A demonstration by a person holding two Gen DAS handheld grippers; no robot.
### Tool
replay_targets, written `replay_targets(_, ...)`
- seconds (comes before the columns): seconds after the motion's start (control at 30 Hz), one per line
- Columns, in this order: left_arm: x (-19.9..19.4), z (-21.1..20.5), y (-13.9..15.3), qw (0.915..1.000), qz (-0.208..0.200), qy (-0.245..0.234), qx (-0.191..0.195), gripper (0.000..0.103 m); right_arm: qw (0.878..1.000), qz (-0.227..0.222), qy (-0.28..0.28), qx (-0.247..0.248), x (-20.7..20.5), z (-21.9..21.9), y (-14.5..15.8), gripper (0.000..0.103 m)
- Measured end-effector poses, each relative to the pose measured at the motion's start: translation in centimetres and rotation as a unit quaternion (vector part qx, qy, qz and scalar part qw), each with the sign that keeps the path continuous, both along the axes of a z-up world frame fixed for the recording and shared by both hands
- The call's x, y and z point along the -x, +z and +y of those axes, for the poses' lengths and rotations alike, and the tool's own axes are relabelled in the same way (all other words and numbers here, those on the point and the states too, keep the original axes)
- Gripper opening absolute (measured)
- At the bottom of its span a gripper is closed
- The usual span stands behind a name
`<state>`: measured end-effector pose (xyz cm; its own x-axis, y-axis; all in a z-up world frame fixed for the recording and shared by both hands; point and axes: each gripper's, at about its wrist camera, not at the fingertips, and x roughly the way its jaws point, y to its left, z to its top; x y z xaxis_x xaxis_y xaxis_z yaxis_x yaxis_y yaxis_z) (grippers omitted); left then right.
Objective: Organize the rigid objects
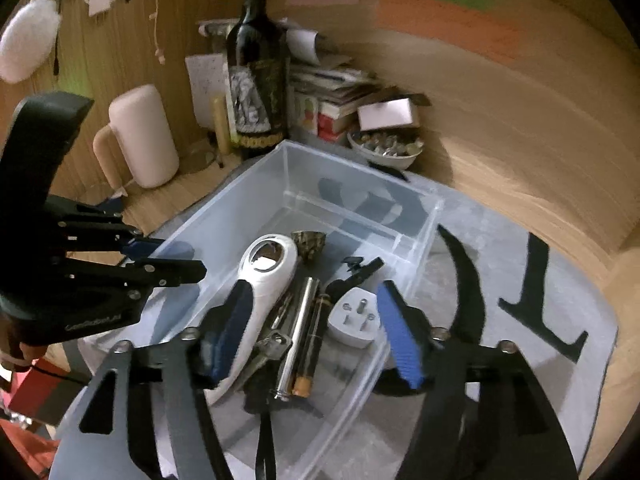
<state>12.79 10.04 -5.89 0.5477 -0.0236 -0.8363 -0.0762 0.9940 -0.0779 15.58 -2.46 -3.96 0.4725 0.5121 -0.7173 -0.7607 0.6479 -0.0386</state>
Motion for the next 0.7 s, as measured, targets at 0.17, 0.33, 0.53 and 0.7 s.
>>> replay_targets(0.17, 0.8, -0.2, 1.3, 0.9997, -0.022, 0.005, -0.011, 0.041, 1.0, -0.008, -0.014, -0.02, 0.7, -1.6, 1.1, 0.075)
replay_targets(0.33, 2.0, -0.9, 2.8, 0.9984, -0.052, 0.005, -0.022, 0.056, 0.998, -0.022, -0.035, -0.042, 1.7, -3.2, 2.2, 0.083)
replay_targets(0.53, 4.3, -2.3, 4.3, 0.9939, -0.108, -0.004, -0.02, 0.073, 0.995, -0.046, -0.058, -0.072, 3.6, -5.7, 3.7, 0.093)
replay_targets(0.7, 6.4, -3.6, 5.5, 0.9857, -0.167, -0.003, -0.023, 0.083, 0.988, -0.078, -0.089, -0.101, 5.7, -8.2, 4.7, 0.102)
